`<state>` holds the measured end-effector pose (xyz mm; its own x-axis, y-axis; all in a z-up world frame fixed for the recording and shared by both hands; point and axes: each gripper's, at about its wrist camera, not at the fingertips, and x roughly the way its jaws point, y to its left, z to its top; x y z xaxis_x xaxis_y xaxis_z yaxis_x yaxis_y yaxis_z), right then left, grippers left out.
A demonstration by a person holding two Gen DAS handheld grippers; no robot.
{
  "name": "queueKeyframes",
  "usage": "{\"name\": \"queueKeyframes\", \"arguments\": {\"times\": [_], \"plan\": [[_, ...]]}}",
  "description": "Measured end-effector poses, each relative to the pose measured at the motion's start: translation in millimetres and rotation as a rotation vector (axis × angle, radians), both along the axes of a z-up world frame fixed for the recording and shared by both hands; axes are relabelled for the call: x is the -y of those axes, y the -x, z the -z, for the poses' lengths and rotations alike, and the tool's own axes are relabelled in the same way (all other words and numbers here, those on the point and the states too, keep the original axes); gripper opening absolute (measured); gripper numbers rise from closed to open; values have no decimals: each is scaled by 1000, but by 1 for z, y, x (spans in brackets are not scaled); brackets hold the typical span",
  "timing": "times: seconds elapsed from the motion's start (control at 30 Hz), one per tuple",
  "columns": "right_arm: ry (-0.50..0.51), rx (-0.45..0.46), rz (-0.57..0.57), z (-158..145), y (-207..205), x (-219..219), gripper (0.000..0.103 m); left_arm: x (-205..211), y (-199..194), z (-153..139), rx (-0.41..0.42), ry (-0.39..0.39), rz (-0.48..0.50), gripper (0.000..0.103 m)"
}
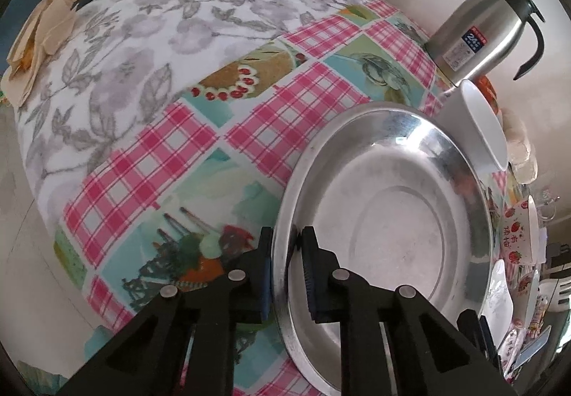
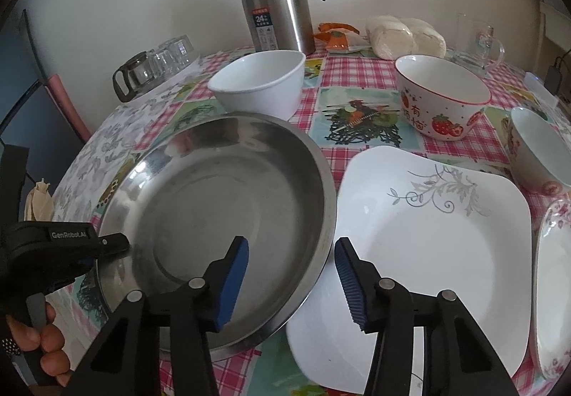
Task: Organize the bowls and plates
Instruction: 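Lift the steel basin with the left tool and carry it across the table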
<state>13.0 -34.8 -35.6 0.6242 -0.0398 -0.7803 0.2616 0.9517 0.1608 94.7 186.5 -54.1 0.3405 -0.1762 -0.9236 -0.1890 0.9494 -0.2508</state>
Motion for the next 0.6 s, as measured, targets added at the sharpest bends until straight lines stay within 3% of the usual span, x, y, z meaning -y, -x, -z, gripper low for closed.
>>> {"name": "queueKeyframes", "arguments": {"times": [0.37, 0.6], "plan": [[19, 17, -60, -3, -7, -15, 50, -30, 7, -2, -26, 9, -98, 16], [32, -19, -90, 9, -17, -25, 42, -32, 5, -2, -26, 4, -112, 17]]}}
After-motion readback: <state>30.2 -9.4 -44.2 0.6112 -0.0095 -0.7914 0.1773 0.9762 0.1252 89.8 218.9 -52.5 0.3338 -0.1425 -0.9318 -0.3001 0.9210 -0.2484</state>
